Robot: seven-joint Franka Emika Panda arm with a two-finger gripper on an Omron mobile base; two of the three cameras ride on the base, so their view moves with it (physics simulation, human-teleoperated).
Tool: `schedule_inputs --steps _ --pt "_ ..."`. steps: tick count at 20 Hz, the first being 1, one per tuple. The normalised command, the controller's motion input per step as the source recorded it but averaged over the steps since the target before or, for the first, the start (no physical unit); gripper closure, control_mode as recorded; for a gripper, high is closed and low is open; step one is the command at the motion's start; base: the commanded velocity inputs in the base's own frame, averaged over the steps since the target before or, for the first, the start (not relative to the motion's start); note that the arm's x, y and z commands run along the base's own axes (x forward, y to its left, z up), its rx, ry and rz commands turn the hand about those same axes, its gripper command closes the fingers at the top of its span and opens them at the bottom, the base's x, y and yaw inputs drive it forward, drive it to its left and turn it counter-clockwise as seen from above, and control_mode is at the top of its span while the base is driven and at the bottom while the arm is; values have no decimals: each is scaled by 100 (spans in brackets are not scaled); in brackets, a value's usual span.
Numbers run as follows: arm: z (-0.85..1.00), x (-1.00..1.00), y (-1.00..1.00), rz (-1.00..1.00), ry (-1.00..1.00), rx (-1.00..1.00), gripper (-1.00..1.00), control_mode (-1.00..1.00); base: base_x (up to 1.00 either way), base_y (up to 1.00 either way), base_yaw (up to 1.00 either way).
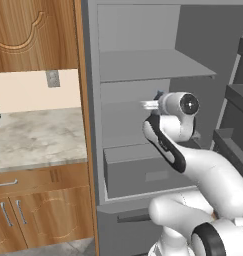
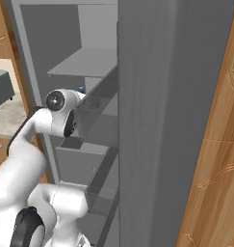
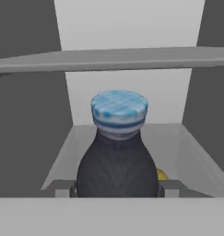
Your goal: Move the pear and bottled drink from the second highest shelf to the top shelf to make space. Then, place the pitcher from the counter on the cleared second highest shelf.
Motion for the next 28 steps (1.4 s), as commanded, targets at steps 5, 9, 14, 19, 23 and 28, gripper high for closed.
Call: schedule_inputs --steps 5,9,14,19,23,28 --pt "100 -16 34 3 -1 0 100 -100 0 0 0" --pt "72 -1 3 0 -2 0 100 -100 0 0 0" --pt "39 10 0 0 0 0 100 -100 0 0 0" --pt "16 31 -8 0 0 0 100 -100 0 0 0" --pt "17 44 -13 0 0 0 100 -100 0 0 0" --pt "17 50 -10 0 0 0 100 -100 0 0 0"
